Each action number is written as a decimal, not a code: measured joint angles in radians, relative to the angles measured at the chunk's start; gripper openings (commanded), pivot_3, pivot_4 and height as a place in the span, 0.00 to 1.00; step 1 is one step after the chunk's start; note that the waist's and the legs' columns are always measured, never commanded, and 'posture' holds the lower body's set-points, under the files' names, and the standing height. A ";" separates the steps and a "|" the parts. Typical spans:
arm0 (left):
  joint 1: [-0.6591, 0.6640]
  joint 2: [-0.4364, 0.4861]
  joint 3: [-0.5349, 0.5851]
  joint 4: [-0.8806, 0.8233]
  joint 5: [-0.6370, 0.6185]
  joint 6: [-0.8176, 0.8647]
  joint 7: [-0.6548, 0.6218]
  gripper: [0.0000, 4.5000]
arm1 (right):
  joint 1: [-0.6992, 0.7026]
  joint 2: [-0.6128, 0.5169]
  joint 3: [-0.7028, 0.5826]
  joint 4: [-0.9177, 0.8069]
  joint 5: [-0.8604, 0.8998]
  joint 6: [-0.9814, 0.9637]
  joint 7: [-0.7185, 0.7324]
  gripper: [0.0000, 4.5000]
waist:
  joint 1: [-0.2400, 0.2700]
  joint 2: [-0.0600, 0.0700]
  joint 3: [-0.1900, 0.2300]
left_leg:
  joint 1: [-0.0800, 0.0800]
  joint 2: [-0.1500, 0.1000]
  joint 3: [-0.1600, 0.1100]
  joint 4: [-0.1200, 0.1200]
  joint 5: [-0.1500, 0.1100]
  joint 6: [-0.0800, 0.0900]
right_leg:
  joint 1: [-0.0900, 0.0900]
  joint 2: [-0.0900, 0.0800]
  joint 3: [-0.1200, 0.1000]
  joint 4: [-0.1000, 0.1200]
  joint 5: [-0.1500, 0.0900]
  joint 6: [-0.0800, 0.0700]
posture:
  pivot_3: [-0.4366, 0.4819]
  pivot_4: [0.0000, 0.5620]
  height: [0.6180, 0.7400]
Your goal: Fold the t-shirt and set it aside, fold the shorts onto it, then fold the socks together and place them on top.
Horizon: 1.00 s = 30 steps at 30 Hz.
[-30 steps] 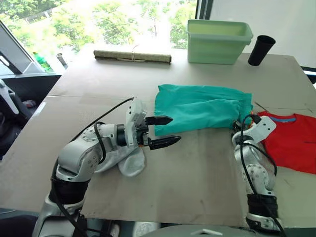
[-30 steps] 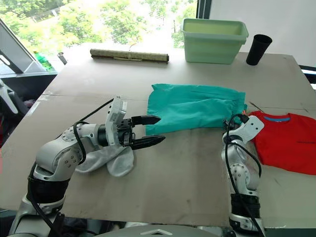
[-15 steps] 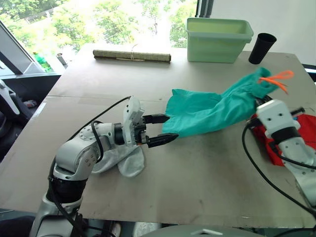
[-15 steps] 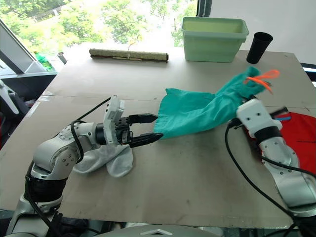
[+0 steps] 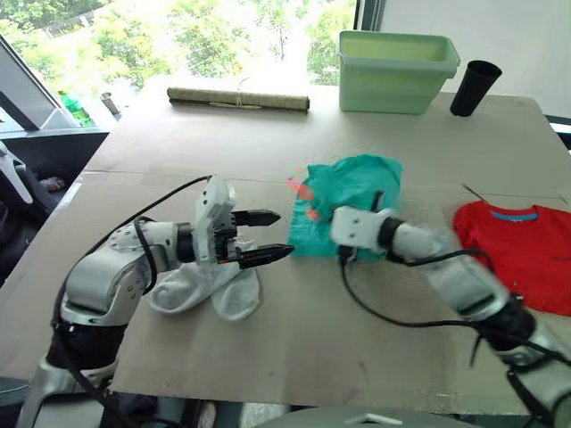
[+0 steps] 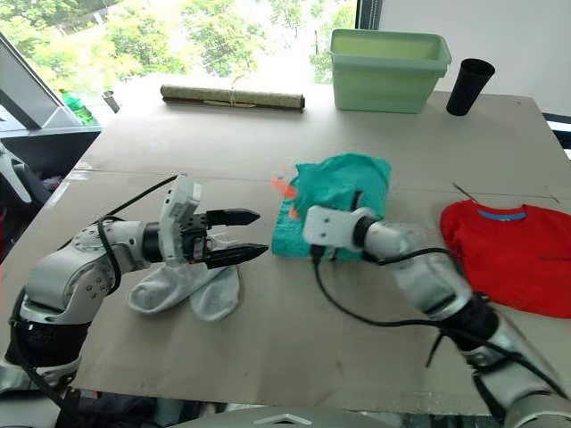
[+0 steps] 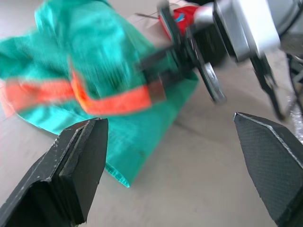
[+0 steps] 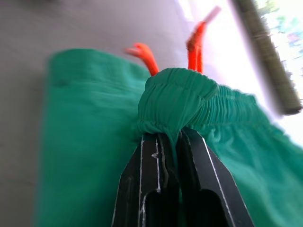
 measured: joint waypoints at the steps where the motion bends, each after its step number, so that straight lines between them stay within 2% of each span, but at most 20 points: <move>1: 0.004 0.003 0.007 0.001 0.000 -0.006 0.000 1.00 | 0.023 0.002 0.011 0.004 0.037 0.037 0.052 0.02 | 0.004 0.000 0.000 | 0.000 -0.001 0.000 0.000 0.000 0.000 | 0.000 -0.001 -0.001 0.000 0.000 0.000 | 0.48 0.27 1.00; 2: 0.014 0.006 0.017 0.001 0.000 -0.008 0.001 1.00 | 0.035 -0.006 -0.006 -0.006 0.065 0.057 0.086 0.16 | 0.004 0.000 0.000 | 0.000 -0.002 0.000 0.000 0.000 0.001 | 0.001 -0.002 -0.001 -0.001 0.000 0.000 | 0.48 0.27 1.00; 3: 0.015 0.009 0.019 0.001 0.000 -0.009 0.000 1.00 | 0.037 -0.026 -0.025 -0.019 0.096 0.083 0.121 0.23 | 0.003 0.000 0.000 | 0.000 -0.003 0.000 0.001 -0.001 0.001 | 0.001 -0.004 -0.001 -0.002 0.000 0.000 | 0.48 0.27 1.00; 8: 0.022 0.011 0.028 0.001 0.000 -0.010 0.000 1.00 | 0.059 -0.065 -0.118 -0.109 0.241 0.233 0.226 0.75 | -0.002 0.000 0.000 | 0.000 -0.003 -0.001 0.001 -0.003 -0.002 | 0.001 -0.006 -0.004 -0.001 0.000 0.000 | 0.48 0.27 1.00; 10: 0.021 0.010 0.027 0.004 0.000 -0.010 -0.005 1.00 | 0.056 -0.015 -0.243 -0.185 0.385 0.385 0.233 0.94 | -0.003 0.001 0.001 | 0.000 -0.002 -0.002 0.001 -0.003 -0.003 | 0.001 -0.006 -0.004 0.001 0.000 0.000 | 0.48 0.27 1.00; 11: 0.016 0.010 0.027 0.008 0.001 -0.010 -0.008 1.00 | 0.036 0.014 -0.317 -0.226 0.451 0.453 0.226 1.00 | -0.005 0.001 0.001 | 0.000 -0.002 -0.002 0.001 -0.003 -0.003 | 0.001 -0.006 -0.004 0.002 0.001 0.000 | 0.48 0.27 1.00; 12: -0.001 0.010 0.022 0.012 0.001 -0.012 -0.013 1.00 | -0.014 0.063 -0.435 -0.291 0.545 0.573 0.196 1.00 | -0.005 0.001 0.001 | 0.000 -0.002 -0.003 0.001 -0.002 -0.004 | 0.001 -0.005 -0.005 0.003 0.001 0.000 | 0.48 0.27 1.00; 14: -0.018 0.009 0.018 0.016 0.007 -0.024 -0.020 1.00 | -0.086 0.107 -0.554 -0.339 0.610 0.699 0.132 1.00 | -0.004 0.000 0.000 | 0.001 -0.002 -0.004 0.000 -0.002 -0.004 | 0.001 -0.005 -0.005 0.002 0.001 -0.001 | 0.48 0.27 1.00; 17: -0.044 0.008 -0.004 0.037 0.028 -0.050 -0.039 1.00 | -0.129 0.135 -0.660 -0.305 0.617 0.863 0.012 1.00 | -0.001 0.000 0.000 | 0.000 -0.003 -0.004 0.000 -0.003 -0.004 | 0.000 -0.007 -0.006 0.002 0.001 -0.001 | 0.48 0.27 1.00; 21: -0.048 0.004 -0.010 0.051 0.040 -0.065 -0.052 1.00 | -0.122 0.106 -0.706 -0.216 0.586 0.932 -0.090 1.00 | -0.004 0.001 0.000 | -0.001 -0.004 -0.002 -0.001 -0.002 -0.002 | 0.000 -0.008 -0.006 0.001 0.001 -0.001 | 0.48 0.27 1.00; 25: -0.055 -0.004 -0.011 0.068 0.065 -0.098 -0.054 1.00 | -0.119 0.107 -0.686 -0.043 0.512 0.866 -0.188 1.00 | -0.009 0.001 0.001 | 0.000 -0.004 -0.002 -0.001 0.000 0.000 | 0.000 -0.006 -0.005 0.001 0.001 -0.001 | 0.48 0.27 1.00; 26: -0.054 -0.009 -0.010 0.069 0.068 -0.103 -0.053 1.00 | -0.118 0.124 -0.682 0.028 0.495 0.836 -0.210 1.00 | -0.009 0.001 0.001 | 0.000 -0.003 -0.001 -0.002 0.000 0.000 | 0.000 -0.005 -0.005 0.002 0.001 -0.001 | 0.48 0.27 1.00; 28: -0.052 -0.013 -0.010 0.069 0.069 -0.105 -0.052 1.00 | -0.116 0.136 -0.676 0.058 0.493 0.823 -0.217 1.00 | -0.009 0.001 0.001 | 0.000 -0.003 -0.001 -0.002 0.000 0.000 | 0.000 -0.005 -0.005 0.002 0.001 0.000 | 0.48 0.27 1.00; 30: -0.037 -0.023 -0.007 0.065 0.071 -0.116 -0.045 1.00 | -0.117 0.199 -0.672 0.156 0.496 0.789 -0.219 1.00 | -0.012 0.000 0.000 | 0.001 -0.003 -0.001 -0.002 0.000 0.000 | 0.001 -0.004 -0.004 0.002 0.001 0.000 | 0.48 0.27 1.00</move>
